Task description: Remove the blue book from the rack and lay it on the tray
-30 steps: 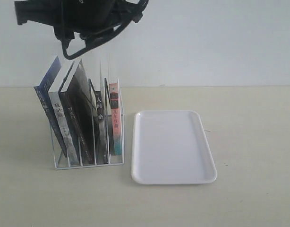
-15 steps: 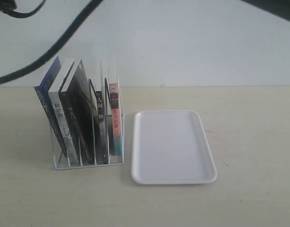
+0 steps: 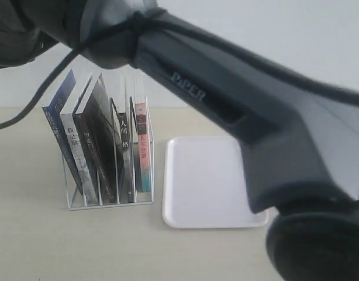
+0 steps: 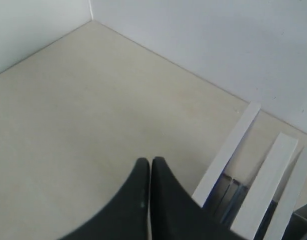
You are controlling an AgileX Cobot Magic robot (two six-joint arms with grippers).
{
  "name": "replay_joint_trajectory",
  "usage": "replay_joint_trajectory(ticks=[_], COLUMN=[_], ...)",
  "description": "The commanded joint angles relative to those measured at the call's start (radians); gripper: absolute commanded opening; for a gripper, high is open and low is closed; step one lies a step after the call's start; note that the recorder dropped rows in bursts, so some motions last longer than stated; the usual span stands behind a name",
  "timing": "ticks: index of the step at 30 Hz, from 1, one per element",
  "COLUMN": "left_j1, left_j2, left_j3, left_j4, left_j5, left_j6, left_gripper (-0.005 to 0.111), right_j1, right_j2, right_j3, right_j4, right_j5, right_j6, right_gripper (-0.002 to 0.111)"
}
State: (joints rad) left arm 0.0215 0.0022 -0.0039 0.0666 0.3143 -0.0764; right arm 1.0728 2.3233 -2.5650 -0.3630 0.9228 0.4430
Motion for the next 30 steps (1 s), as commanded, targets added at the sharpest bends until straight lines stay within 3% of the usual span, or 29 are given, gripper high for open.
replay_joint_trajectory(ticks=[1, 6, 12, 18, 30], left_j1=[-0.008, -0.008, -0.008, -0.008, -0.008], left_j2=[-0.002, -0.002, -0.002, -0.002, -0.002], left_j3=[0.004, 0.004, 0.004, 0.004, 0.004], left_j4=[0.003, 0.003, 0.003, 0.003, 0.003], left_j5=[-0.008, -0.008, -0.008, -0.008, -0.008], left_j6=[0.002, 0.002, 0.002, 0.002, 0.002], left_gripper=[0.006, 0.006, 0.006, 0.006, 0.006], right_j1=[-0.030, -0.069, -0.067, -0.067, -0.071], right_j2=[0.081, 0.096, 0.097, 0.097, 0.146], right_j3=[-0.113, -0.123, -0.123, -0.123, -0.123], right_j4=[-0.006, 0.111, 0.133, 0.139, 0.132], right_j5=[0.083, 0.095, 0.087, 0.103, 0.114], right_j6=[0.024, 0.056, 0.091, 0.100, 0.135], right_gripper=[0.000, 0.004, 0.048, 0.040, 0.041])
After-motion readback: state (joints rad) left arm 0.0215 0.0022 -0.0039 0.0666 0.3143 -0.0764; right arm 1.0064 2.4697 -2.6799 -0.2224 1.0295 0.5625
